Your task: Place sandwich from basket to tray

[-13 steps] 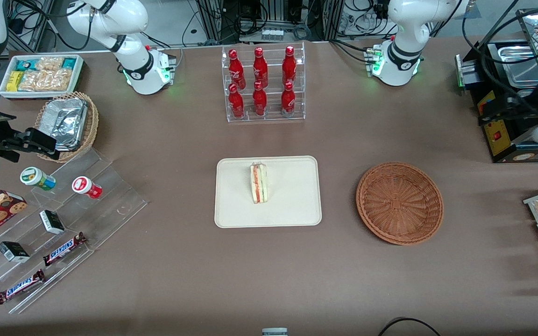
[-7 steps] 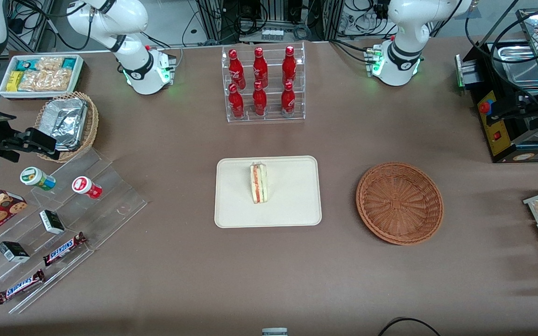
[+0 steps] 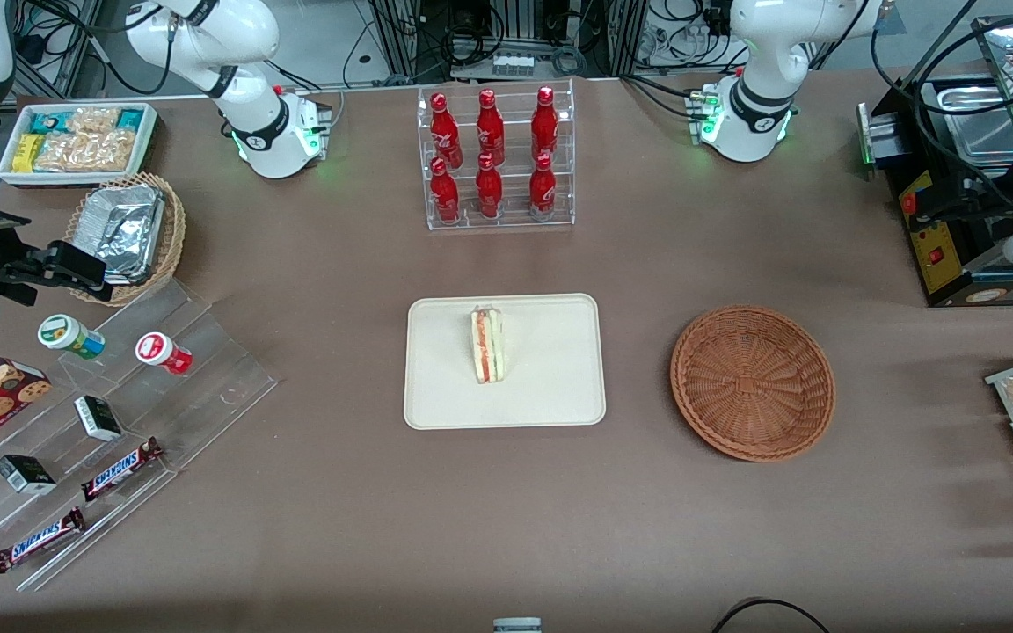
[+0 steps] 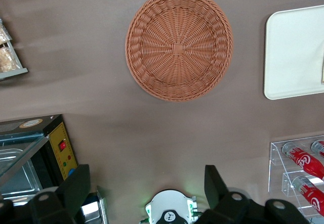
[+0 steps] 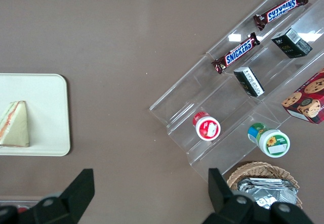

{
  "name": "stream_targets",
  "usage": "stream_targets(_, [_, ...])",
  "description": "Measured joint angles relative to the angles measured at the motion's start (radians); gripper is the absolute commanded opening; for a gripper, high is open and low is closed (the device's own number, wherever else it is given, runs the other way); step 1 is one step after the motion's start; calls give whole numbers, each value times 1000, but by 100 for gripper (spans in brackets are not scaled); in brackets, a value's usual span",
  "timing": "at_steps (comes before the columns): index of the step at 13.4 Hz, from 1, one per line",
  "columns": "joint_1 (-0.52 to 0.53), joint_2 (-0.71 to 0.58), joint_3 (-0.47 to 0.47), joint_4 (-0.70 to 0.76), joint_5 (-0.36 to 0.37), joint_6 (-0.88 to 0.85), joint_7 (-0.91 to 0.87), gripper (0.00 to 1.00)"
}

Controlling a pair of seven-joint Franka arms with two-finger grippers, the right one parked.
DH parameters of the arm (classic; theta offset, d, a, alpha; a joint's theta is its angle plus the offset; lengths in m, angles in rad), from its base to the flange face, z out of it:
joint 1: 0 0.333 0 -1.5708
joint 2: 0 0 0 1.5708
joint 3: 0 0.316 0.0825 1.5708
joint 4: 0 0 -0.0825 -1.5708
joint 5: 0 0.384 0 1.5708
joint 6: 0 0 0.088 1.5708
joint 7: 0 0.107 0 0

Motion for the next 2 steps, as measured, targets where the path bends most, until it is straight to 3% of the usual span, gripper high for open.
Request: stream_targets(2, [-34, -5, 22, -1, 3, -1, 1, 99])
